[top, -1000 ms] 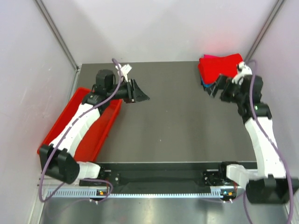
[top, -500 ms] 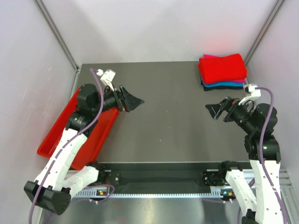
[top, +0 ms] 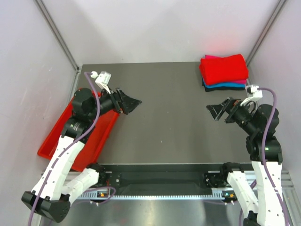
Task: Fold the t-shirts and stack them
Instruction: Neatly place the folded tshirt to the corner
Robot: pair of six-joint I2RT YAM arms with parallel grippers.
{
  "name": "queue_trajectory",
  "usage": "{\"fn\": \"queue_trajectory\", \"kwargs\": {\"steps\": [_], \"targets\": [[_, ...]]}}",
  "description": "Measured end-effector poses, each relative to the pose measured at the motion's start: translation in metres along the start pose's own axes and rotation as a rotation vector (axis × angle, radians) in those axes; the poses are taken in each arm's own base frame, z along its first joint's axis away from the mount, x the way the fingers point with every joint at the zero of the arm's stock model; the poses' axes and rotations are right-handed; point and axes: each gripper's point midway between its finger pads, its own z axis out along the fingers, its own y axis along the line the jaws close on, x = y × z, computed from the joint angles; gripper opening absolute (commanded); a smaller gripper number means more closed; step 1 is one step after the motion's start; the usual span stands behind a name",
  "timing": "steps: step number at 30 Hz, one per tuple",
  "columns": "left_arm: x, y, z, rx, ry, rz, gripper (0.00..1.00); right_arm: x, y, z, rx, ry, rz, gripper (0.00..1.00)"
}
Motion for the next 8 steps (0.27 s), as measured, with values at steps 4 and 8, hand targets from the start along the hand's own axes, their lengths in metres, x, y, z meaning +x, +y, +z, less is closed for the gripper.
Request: {"fn": "queue_trajectory", "kwargs": {"steps": [4, 8], "targets": [[-0.0005, 0.0003, 0.0001, -0.002, -0.001, 0.004, 0.99, -0.0007, -0.0019, -0.0007, 0.014, -0.006, 0.004, 1.00], [-0.0013, 0.0001, 0.0001, -0.002, -0.003, 0.005, 0.99, -0.0006, -0.0029, -0.0018, 0.023, -0.004, 0.005, 1.00]]}}
